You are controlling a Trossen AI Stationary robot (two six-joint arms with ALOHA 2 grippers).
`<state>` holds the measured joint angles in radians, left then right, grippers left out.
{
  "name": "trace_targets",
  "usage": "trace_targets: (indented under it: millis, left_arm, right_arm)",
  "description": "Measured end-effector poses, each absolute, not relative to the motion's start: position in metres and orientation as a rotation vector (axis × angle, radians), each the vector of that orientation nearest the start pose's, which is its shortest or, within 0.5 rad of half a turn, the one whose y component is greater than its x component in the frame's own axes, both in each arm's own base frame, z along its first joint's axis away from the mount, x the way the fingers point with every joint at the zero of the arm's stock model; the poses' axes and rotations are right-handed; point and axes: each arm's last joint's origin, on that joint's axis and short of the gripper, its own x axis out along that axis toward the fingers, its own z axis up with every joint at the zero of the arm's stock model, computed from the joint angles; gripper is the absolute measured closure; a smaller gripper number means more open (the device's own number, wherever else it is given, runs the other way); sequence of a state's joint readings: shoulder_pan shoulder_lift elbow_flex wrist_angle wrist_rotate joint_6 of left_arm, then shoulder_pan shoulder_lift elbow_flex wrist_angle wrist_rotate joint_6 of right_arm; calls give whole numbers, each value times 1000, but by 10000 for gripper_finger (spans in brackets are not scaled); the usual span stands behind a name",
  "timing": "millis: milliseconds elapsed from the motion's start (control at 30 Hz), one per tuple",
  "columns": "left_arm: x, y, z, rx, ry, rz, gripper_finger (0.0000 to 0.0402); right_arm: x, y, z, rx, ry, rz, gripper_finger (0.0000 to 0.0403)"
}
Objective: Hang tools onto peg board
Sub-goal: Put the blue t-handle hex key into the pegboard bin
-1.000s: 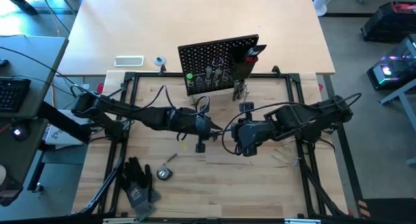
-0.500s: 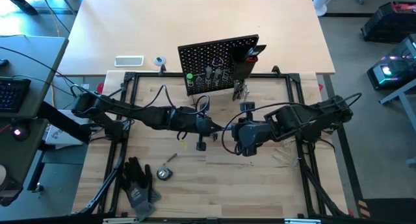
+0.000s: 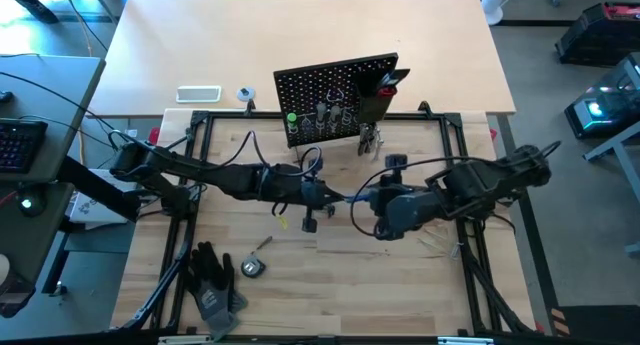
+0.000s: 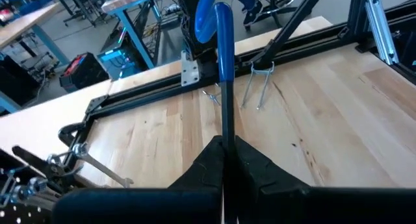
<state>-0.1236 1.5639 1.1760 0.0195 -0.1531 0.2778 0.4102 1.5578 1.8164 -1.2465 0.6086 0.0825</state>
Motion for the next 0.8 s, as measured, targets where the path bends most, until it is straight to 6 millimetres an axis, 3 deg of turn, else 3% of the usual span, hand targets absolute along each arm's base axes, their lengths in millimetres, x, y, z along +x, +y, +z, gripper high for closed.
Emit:
trace_targets:
  millis: [267,400,800]
  left_arm:
    - [358,-41,304,359,270,-37,401]
    - [360,-42,311,367,196,-60,401]
    - [362,-38,320,379,95,-56,402]
  right_arm:
    - [245,102,429,-339,768,-264,235]
    - [234,107,437,-314,713,-253,232]
    - [226,129,444,-357,617,-191,231]
